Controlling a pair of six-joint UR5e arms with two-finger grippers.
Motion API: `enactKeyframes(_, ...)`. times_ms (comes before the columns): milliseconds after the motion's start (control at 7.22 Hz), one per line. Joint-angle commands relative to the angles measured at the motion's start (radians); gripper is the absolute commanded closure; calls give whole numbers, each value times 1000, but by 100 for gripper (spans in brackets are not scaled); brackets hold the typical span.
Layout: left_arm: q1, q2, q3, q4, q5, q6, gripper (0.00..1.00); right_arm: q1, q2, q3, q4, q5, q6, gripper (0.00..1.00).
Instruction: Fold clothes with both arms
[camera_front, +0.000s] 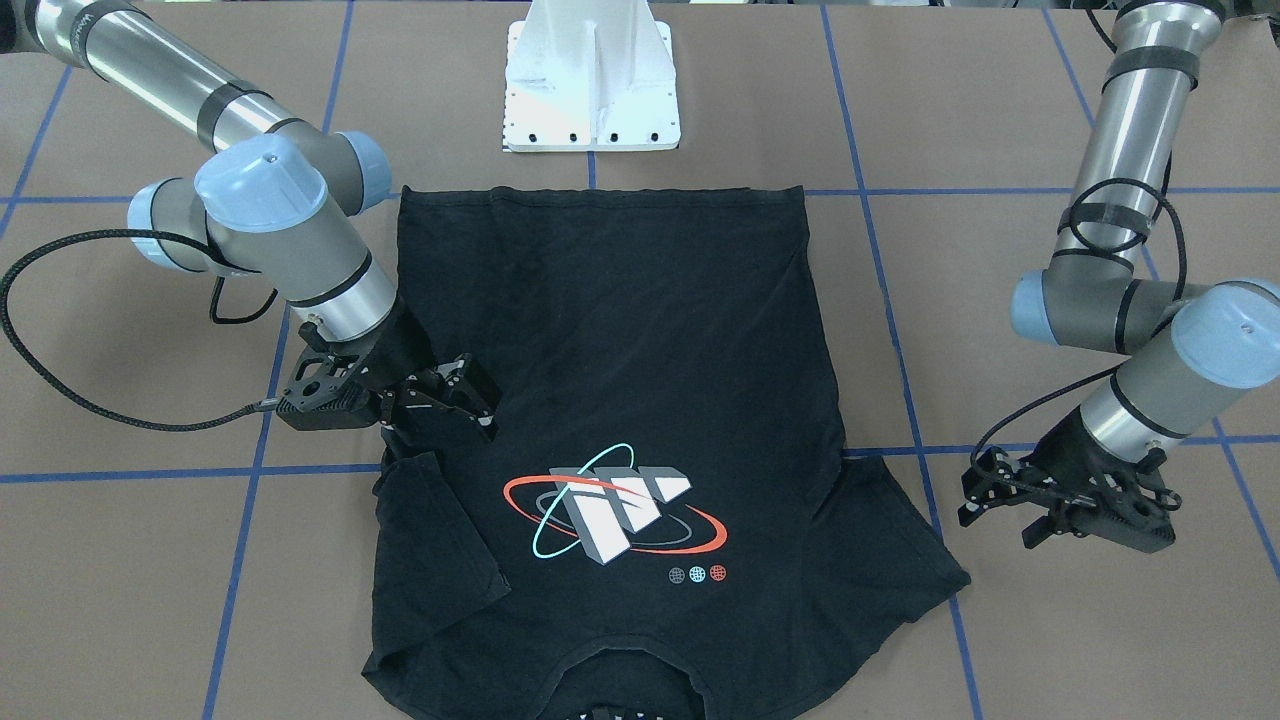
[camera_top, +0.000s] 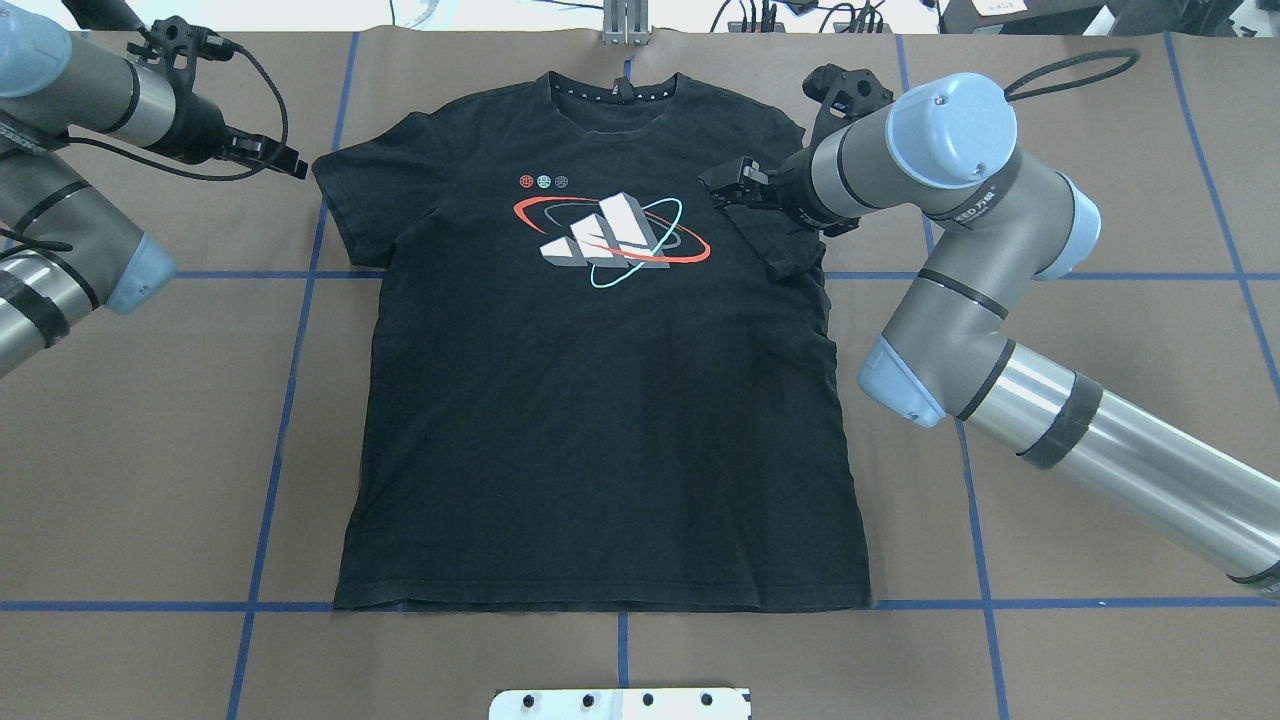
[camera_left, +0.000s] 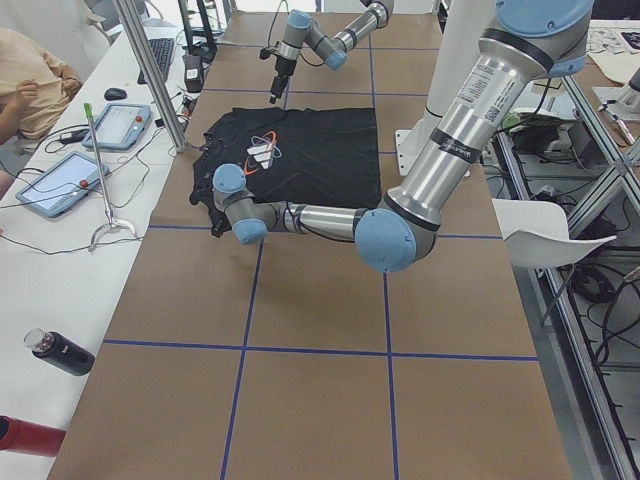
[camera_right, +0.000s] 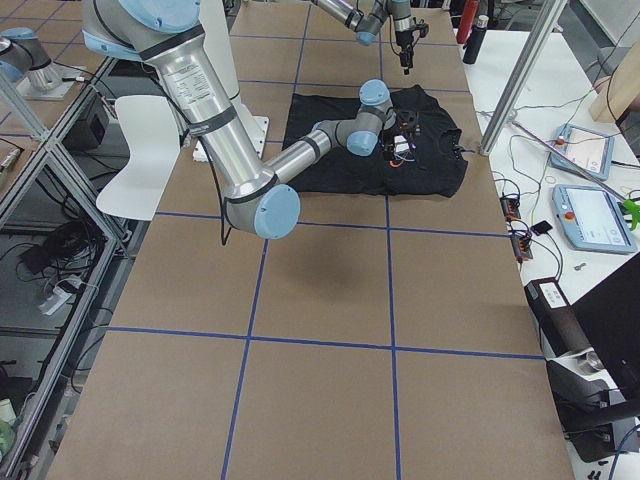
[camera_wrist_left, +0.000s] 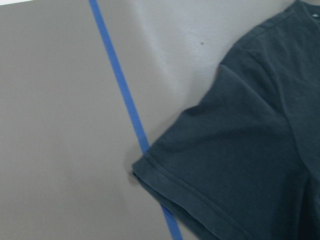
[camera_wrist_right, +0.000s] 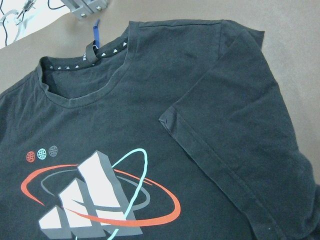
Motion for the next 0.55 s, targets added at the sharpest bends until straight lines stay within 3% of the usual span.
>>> enactKeyframes(0, 1, -62, 111, -63, 67, -14, 40, 0, -11, 7, 2, -4, -1, 0)
enactKeyframes(416, 15, -86, 149, -91, 96, -13, 42, 0, -10, 1, 2, -9, -6, 0)
